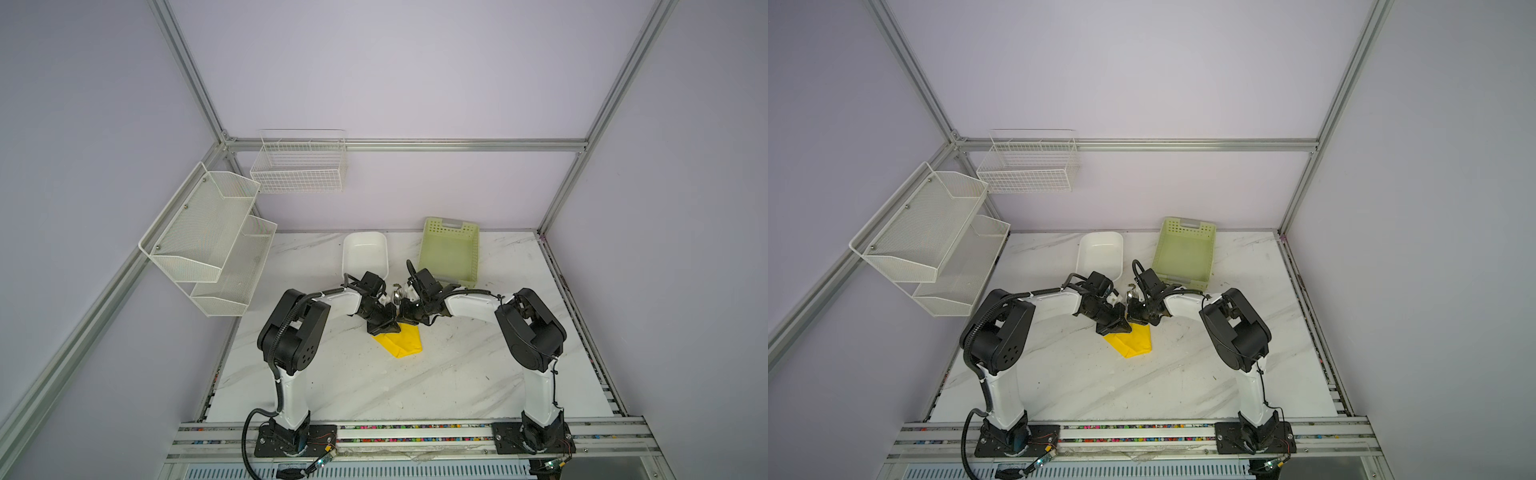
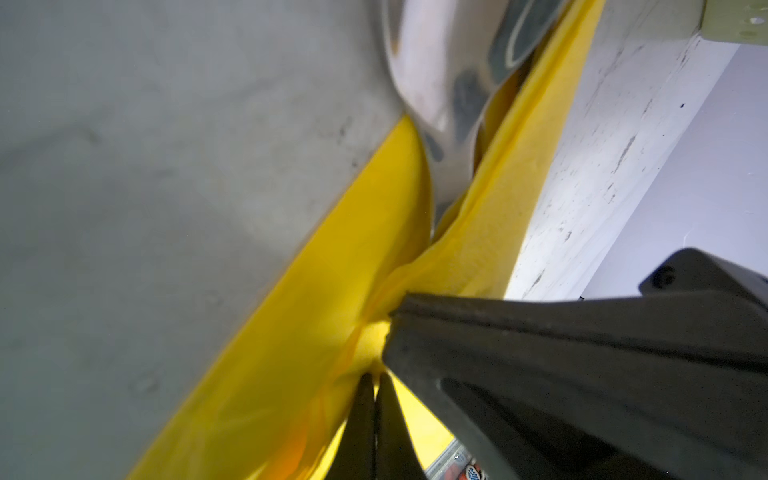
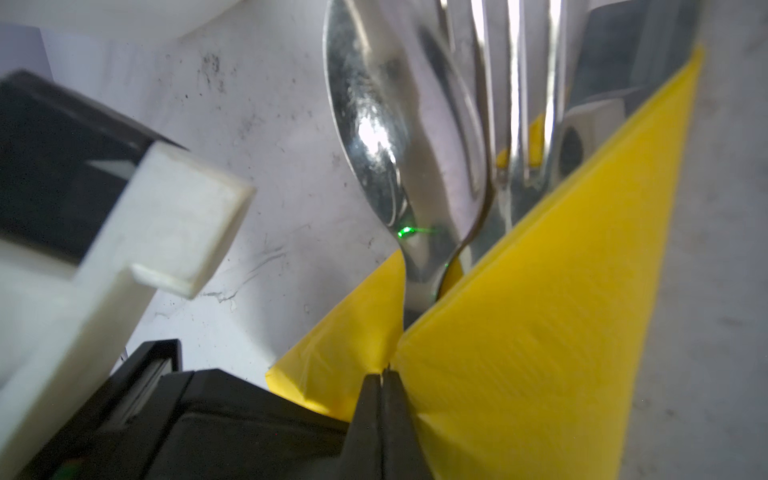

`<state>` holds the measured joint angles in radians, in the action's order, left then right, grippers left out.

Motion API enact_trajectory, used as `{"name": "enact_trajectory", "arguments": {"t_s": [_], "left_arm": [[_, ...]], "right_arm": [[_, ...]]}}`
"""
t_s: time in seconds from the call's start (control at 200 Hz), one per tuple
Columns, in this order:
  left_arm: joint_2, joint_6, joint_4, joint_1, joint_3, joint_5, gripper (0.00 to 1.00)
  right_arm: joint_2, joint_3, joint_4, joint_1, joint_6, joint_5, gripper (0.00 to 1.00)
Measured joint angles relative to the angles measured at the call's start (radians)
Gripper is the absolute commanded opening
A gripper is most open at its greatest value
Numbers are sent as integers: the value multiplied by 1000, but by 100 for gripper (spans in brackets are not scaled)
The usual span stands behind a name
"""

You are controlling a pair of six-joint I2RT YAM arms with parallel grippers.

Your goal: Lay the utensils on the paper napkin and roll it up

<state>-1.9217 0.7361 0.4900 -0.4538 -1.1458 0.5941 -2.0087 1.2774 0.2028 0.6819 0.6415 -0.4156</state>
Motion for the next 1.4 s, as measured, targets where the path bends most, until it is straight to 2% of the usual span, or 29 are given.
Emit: {"name": "enact_trajectory", "arguments": {"t_s": [0.185,0.5,0.74,0.945,1.4], "left_arm": [[39,-3,58,0,28,-34,8],[39,-24,47,4,43,-27,7],[40,-24,46,5,45,-26,7],[42,-24,45,5,48,-27,6],[50,-25,37,5,62,-31,5]], "right_arm": [[0,0,0,0,-1,1,0],[5,2,15,8,-8,-7,0],[96,-44,75,41,-10,-6,0],[151,-67,141,85,-8,38,0],[121,-82,185,126,0,121,0]]}}
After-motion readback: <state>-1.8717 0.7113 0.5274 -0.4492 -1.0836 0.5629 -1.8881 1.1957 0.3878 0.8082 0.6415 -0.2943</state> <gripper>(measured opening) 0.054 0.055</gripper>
